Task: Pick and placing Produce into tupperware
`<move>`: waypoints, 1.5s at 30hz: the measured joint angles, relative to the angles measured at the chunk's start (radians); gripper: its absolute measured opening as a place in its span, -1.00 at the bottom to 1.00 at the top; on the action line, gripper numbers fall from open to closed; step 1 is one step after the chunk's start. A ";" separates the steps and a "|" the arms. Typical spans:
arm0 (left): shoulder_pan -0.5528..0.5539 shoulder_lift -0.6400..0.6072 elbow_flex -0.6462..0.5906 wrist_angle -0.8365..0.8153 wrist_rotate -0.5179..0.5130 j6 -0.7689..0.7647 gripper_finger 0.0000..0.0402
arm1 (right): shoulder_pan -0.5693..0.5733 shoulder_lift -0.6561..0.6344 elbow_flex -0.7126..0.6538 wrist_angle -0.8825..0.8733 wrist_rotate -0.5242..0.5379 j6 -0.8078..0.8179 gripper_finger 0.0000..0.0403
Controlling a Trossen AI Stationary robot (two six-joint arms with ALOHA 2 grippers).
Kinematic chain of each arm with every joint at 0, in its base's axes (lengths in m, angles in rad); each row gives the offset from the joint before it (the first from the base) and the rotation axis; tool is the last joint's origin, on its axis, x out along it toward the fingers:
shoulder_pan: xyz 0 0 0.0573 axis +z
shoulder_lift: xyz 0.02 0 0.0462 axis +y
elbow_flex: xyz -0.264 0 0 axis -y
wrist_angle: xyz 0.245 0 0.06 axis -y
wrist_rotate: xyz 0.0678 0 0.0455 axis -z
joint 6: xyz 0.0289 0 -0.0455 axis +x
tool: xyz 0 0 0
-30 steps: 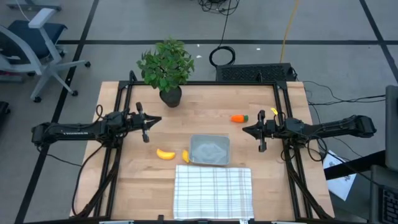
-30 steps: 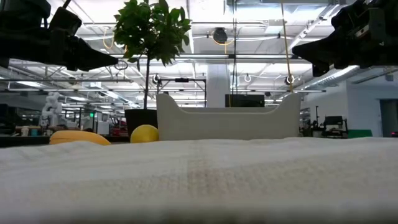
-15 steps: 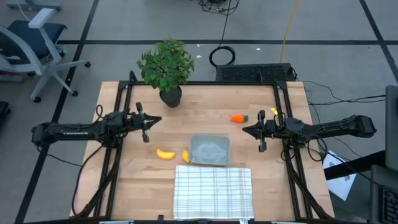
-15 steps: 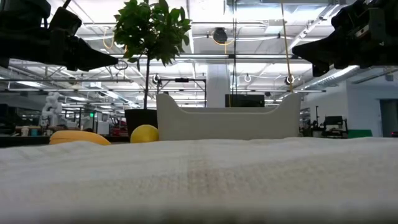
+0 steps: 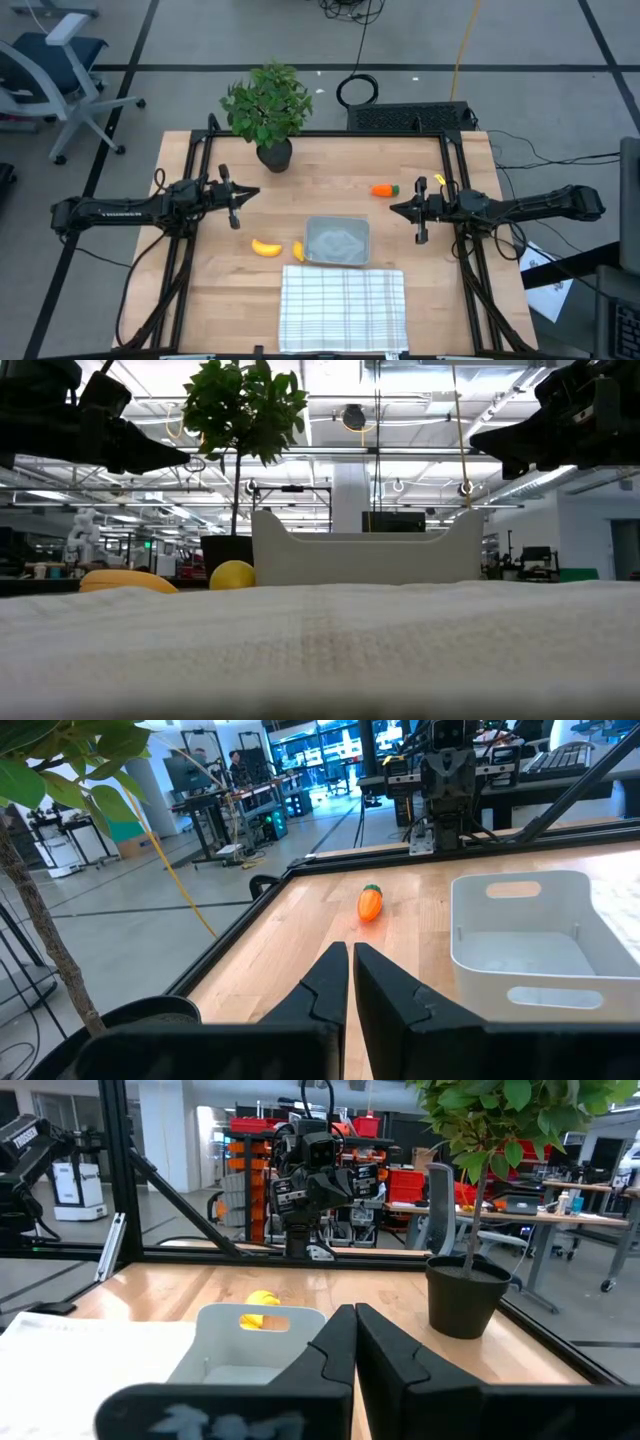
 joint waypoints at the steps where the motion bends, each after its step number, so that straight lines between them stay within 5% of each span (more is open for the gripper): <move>1: 0.000 0.000 0.000 0.000 0.000 0.000 -0.87 | 0.000 0.000 0.000 0.000 0.000 0.000 -1.00; 37: 0.000 0.000 0.000 0.000 0.000 -0.077 -0.87 | 0.000 0.000 0.000 0.037 0.003 -0.035 -1.00; 45: 0.000 0.000 0.000 0.044 -0.001 0.013 -0.87 | 0.000 0.001 0.000 0.042 0.003 -0.055 -1.00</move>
